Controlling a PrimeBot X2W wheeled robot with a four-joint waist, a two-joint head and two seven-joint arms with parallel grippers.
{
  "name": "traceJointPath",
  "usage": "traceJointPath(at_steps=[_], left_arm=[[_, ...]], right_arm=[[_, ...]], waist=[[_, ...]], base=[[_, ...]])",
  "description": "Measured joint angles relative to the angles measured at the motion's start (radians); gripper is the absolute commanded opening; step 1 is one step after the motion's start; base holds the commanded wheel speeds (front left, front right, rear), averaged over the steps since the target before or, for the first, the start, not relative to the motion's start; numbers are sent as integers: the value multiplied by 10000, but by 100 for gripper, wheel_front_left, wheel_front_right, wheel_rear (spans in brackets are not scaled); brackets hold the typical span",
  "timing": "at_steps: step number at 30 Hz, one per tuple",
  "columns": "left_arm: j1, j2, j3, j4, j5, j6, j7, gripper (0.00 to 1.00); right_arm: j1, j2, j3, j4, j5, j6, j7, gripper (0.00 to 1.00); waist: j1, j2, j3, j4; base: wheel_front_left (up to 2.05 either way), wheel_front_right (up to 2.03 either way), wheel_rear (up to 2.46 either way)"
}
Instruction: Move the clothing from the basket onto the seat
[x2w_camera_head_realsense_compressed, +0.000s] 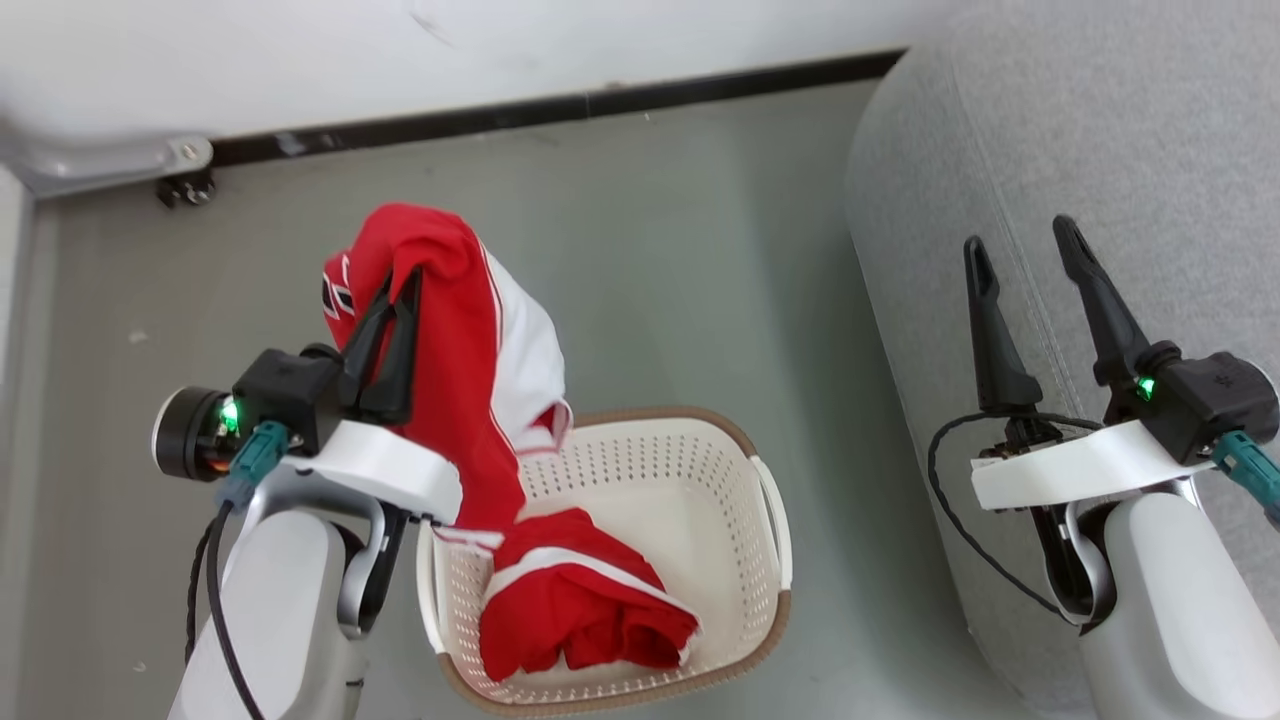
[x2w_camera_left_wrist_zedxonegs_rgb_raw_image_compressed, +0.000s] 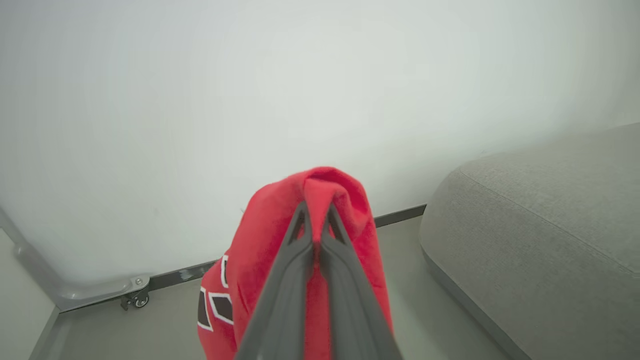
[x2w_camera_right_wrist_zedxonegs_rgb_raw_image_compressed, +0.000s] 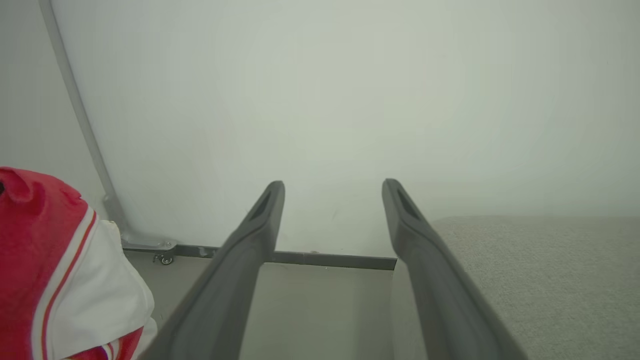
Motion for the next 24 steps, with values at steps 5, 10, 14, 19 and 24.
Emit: traceJointPath(at_steps=[5,10,14,19,24], left_arm=[[486,123,25,-274,-125,-186,0,0],[543,219,71,-556,-186,-359,0,0],[755,240,-54,-706,-222,-543,0,0],[914,297,-240,-867,-309,-706,0,0],[914,311,-439,-993,-347,-876,0,0]], right_arm=[[410,-12,-176,105,12,0,0,100],[794,-19,-174,173,21,0,0,100],[1029,-61,-81,272,94,0,0,100],[1269,-180,366,405,96,0,0,100],[1438,-351,811,435,188,0,2,100]], waist=[[0,0,-631,241],[-1,0,-1144,425],[-1,0,-1542,562],[-1,0,-2004,716],[-1,0,-2333,825]], base=[[0,0,0],[0,0,0],[0,0,0],[0,0,0],[0,0,0]])
